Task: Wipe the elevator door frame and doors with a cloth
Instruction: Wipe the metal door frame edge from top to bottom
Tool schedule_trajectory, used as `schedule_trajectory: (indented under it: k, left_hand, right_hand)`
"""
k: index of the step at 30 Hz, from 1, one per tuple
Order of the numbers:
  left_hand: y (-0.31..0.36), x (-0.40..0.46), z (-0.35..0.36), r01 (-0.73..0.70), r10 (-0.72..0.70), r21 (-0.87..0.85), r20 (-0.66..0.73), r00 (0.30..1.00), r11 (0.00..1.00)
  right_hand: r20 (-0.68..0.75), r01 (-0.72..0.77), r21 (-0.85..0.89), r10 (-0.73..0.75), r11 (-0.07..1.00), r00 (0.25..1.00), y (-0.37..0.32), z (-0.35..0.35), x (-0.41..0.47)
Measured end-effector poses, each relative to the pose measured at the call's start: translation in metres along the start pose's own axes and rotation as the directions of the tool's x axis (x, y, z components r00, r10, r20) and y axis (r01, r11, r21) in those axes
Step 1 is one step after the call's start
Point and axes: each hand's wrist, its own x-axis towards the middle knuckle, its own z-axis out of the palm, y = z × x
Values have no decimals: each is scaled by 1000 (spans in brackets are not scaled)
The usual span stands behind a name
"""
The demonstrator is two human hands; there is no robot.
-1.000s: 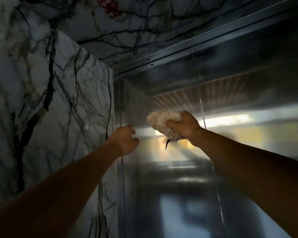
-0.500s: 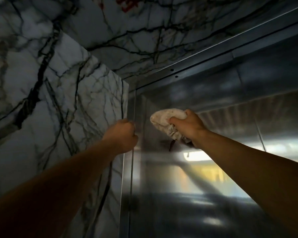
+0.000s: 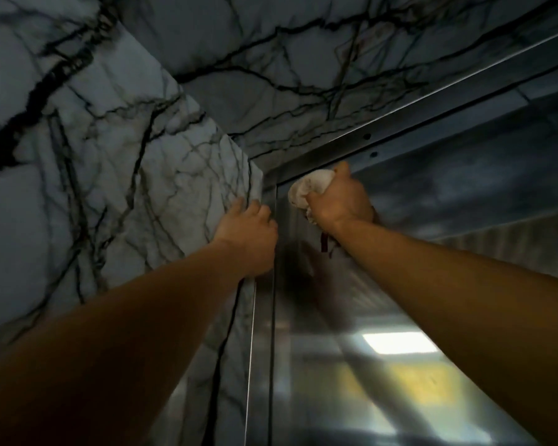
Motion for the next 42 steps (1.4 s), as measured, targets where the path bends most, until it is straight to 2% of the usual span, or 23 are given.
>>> schedule_trajectory:
  k: [6, 10, 15, 19, 22, 28, 32, 36, 42]
  left_hand:
    - [-3, 36, 19, 80, -83, 160, 18, 996, 984]
    - [1, 51, 20, 97, -105, 158, 41, 994, 983]
    - [2, 60, 25, 100, -106, 121, 46, 993, 988]
    - [1, 64, 33, 92, -93, 140, 3, 996, 986]
    - [3, 64, 35, 105, -102, 134, -29, 994, 985]
    - [12, 53, 37, 113, -110, 159, -31, 993, 981]
    - [16, 41, 38, 145, -140, 159, -46, 989, 976]
    - [22, 22, 38, 133, -125, 127, -74, 989, 983]
    - [30, -4, 37, 127, -123, 65, -60, 991, 990]
  right_hand:
    - [-106, 112, -158, -130, 981, 986, -16, 45, 31]
    - [-187, 165, -259, -217, 952, 958, -25, 75, 56]
    - [-280, 182, -273, -260, 944, 924, -28, 104, 71]
    - [-283, 253, -353, -361, 901, 889, -21, 115, 74]
    - [-239, 274, -368, -375, 889, 896, -23, 118, 68]
    - [44, 302, -315, -304, 900, 952, -29, 102, 74]
    - [152, 280, -230, -250, 932, 956, -30, 88, 74]
    - [227, 267, -202, -220, 942, 949, -27, 80, 60]
    - [264, 289, -158, -242, 944, 934, -19, 79, 28]
